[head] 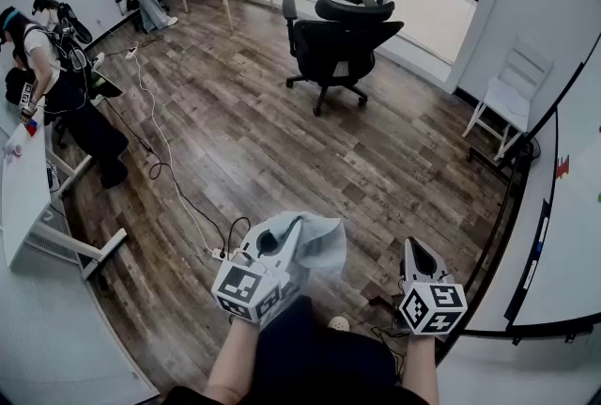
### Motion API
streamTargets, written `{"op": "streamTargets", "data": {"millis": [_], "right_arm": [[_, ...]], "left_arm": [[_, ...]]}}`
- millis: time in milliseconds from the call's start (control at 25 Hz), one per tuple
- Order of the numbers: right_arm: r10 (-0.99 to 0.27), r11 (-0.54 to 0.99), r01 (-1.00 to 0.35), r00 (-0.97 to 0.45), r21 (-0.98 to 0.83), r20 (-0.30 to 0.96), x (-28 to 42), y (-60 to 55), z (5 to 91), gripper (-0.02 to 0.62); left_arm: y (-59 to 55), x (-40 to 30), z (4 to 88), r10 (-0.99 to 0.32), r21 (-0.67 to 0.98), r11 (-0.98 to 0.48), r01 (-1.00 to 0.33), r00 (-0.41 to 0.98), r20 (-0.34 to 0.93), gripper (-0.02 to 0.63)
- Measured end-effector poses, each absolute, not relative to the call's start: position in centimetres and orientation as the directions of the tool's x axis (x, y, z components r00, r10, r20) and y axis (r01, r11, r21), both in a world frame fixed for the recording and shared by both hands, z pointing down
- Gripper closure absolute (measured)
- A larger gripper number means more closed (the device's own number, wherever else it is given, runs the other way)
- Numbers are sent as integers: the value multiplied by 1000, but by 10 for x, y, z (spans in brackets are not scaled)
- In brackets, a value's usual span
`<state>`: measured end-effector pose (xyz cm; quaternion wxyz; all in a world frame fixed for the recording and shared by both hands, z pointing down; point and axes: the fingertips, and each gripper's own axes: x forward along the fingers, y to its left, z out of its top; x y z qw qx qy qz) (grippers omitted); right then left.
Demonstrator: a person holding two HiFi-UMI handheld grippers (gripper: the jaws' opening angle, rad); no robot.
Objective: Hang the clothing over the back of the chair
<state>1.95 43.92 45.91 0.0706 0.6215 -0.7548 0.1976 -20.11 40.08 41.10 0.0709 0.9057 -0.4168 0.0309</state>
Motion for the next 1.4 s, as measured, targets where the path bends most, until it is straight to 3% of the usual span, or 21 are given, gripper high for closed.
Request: {"op": "streamTargets", "data": {"millis": [800,1400], "right_arm": [[-916,232,-936,-301,-264,263,64,502,442,594],[-899,247,-929,-326,-276,293,59,458,459,594]], "left_arm": [[493,-166,351,-807,85,-590,-803,587,-60,598],[443,-150,365,-790,80,-613,-786,613,-38,598]]}}
